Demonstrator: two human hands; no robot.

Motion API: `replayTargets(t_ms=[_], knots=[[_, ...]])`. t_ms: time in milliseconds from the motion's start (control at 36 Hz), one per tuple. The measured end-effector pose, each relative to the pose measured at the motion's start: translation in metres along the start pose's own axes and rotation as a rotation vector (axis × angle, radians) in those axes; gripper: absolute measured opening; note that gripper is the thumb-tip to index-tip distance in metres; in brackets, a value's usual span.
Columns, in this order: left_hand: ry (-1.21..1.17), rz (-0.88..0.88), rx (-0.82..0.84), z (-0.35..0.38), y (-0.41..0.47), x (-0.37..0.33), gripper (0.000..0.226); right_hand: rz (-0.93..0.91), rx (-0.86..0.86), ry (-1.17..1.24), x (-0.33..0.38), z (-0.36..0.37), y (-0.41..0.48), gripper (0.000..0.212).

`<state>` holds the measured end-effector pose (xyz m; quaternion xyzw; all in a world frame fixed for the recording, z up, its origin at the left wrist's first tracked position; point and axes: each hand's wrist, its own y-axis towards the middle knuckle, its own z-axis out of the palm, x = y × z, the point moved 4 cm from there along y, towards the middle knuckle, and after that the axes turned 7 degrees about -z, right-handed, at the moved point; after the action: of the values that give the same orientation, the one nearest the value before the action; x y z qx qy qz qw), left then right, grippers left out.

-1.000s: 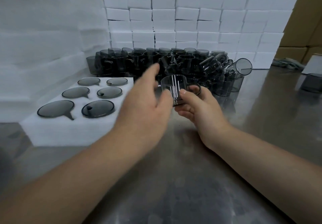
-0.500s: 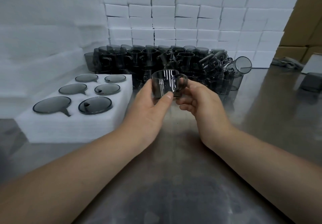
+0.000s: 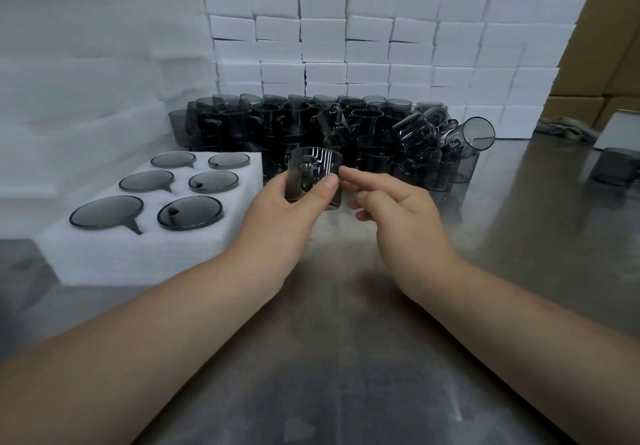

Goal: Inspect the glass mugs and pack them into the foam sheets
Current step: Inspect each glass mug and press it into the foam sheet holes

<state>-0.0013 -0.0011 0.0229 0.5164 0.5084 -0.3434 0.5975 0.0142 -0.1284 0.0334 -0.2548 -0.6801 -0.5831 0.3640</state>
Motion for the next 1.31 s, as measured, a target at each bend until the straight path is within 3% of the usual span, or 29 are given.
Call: replayTargets(t_ms=[195, 445, 584, 778, 889, 973, 1112, 1306], knots=[[-0.223, -0.118, 0.003, 0.003, 0.001, 0.001, 0.007, 0.035, -0.094, 0.064, -0.005, -0.003, 0.003, 0.021], [-0.353, -0.239, 0.213, 0.01, -0.003, 0.0, 0.058, 0.233, -0.104, 0.094, -0.013, -0.003, 0.004, 0.018], [-0.411, -0.297, 0.238, 0.012, -0.005, -0.002, 0.053, 0.273, -0.11, 0.141, -0.013, -0.004, 0.005, 0.029], [-0.524, -0.298, 0.276, 0.014, -0.004, -0.001, 0.044, 0.225, -0.092, 0.173, -0.012, -0.002, 0.004, 0.022], [-0.573, -0.308, 0.257, 0.012, -0.003, -0.002, 0.037, 0.235, -0.171, 0.166, -0.014, -0.007, 0.007, 0.022], [-0.626, -0.319, 0.194, 0.007, -0.001, -0.001, 0.024, 0.244, -0.246, 0.092, -0.017, -0.014, 0.01, 0.037], [-0.656, -0.324, 0.17, 0.006, -0.001, -0.001, 0.022, 0.28, -0.256, 0.077, -0.022, -0.016, 0.011, 0.055], [-0.641, -0.325, 0.207, 0.009, -0.001, 0.0, 0.022, 0.242, -0.242, -0.045, -0.021, -0.017, 0.011, 0.028]])
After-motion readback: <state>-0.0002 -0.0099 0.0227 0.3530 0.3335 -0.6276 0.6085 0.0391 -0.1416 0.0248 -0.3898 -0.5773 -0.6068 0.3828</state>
